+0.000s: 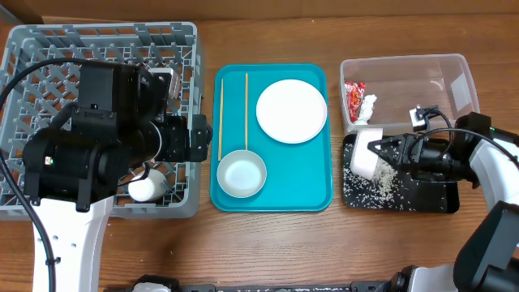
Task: Sort waste into correct bins and load items into the dishwasher
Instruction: 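Tip the bowl over the black tray to pour out the rice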
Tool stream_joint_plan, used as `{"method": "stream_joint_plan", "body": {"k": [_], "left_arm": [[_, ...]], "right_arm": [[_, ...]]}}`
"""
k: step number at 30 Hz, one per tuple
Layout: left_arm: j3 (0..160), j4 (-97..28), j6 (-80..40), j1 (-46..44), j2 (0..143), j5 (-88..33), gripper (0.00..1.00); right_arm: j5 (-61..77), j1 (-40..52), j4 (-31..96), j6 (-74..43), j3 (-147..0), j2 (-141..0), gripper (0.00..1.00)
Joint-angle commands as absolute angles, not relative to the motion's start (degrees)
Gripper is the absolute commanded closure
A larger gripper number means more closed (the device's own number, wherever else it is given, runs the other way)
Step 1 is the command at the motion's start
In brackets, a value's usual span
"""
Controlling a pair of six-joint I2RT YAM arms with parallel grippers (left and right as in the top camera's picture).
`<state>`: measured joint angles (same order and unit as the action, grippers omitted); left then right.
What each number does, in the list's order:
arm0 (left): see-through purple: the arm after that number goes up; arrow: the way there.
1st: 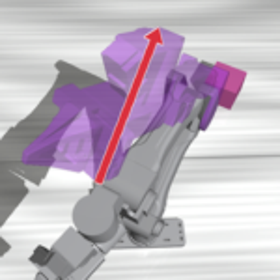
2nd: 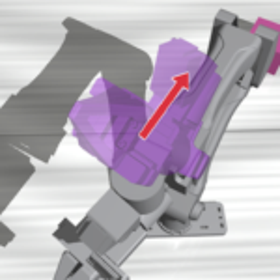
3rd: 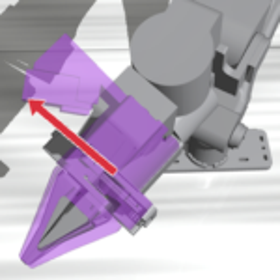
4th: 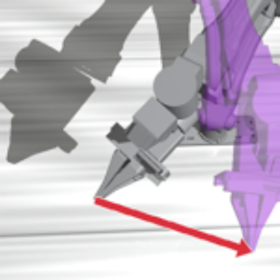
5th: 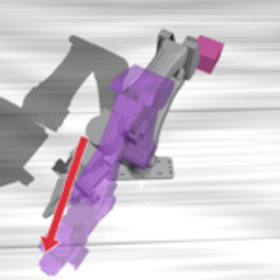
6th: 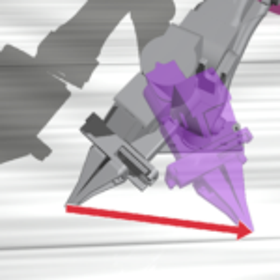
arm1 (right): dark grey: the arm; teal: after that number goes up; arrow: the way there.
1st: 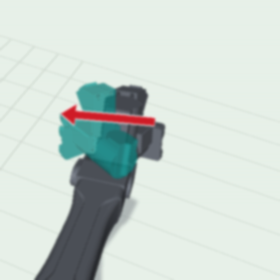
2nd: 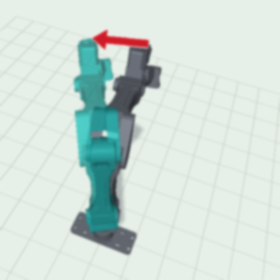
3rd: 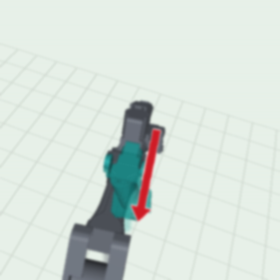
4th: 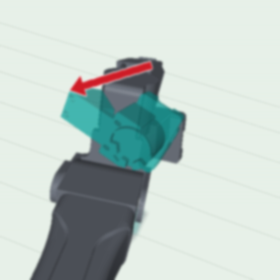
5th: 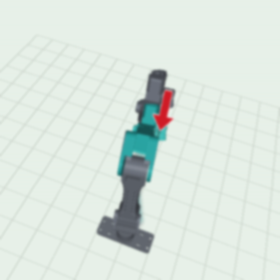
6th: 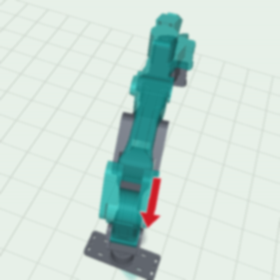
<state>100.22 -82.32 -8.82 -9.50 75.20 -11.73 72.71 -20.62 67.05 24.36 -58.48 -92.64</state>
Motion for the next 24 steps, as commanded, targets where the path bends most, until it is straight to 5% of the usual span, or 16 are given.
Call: {"method": "stream_joint_plan", "body": {"k": [1,24], "left_arm": [[100.97,-82.26,-8.99,-9.34,75.37,-11.42,0.0],[100.97,-82.26,-8.99,-9.34,75.37,-11.42,0.0]], "right_arm": [[80.12,-20.78,66.87,23.38,-58.5,-92.73,0.96],[78.85,-30.37,75.72,31.92,-58.43,-92.71,0.96]]}}
